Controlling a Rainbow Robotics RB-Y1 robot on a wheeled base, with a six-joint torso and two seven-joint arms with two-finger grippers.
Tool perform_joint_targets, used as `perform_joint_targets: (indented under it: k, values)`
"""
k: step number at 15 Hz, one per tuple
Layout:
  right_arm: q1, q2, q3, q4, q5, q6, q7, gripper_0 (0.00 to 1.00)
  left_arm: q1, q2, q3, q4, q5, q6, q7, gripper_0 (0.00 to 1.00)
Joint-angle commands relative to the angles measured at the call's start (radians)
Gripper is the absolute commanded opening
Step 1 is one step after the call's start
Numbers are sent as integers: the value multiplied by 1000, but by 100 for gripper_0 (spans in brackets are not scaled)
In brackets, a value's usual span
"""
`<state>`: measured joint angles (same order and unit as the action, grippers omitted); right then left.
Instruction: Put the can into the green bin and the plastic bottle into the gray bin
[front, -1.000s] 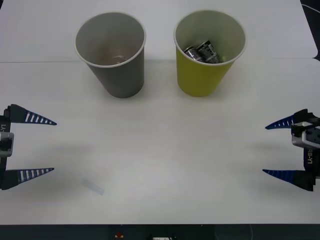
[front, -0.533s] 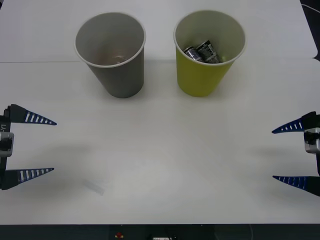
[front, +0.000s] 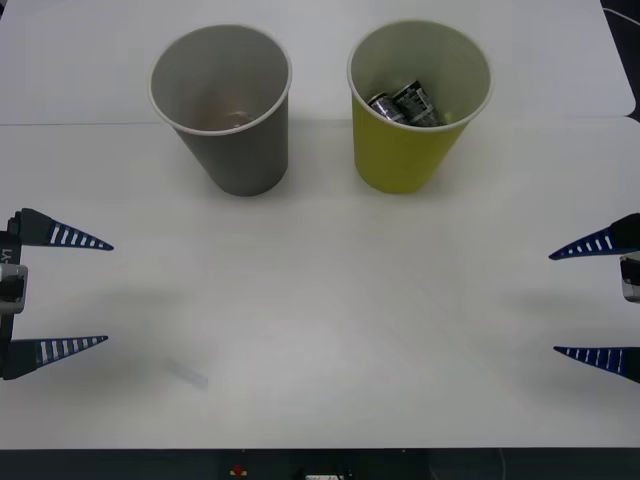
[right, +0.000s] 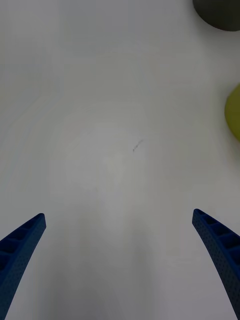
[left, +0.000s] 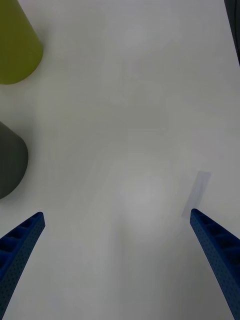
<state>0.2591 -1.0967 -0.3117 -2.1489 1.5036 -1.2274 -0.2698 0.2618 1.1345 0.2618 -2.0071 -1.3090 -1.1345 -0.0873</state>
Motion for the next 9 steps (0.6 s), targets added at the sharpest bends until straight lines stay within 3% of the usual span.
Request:
perform_joint_targets:
  k: [1, 9]
  values:
    - [0, -2, -1, -2, -29, 0, -3, 100, 0, 0, 0, 0, 0, 0, 0, 100]
    - [0, -2, -1, -6, -34, -3, -5, 100, 0, 0, 0, 0, 0, 0, 0, 100]
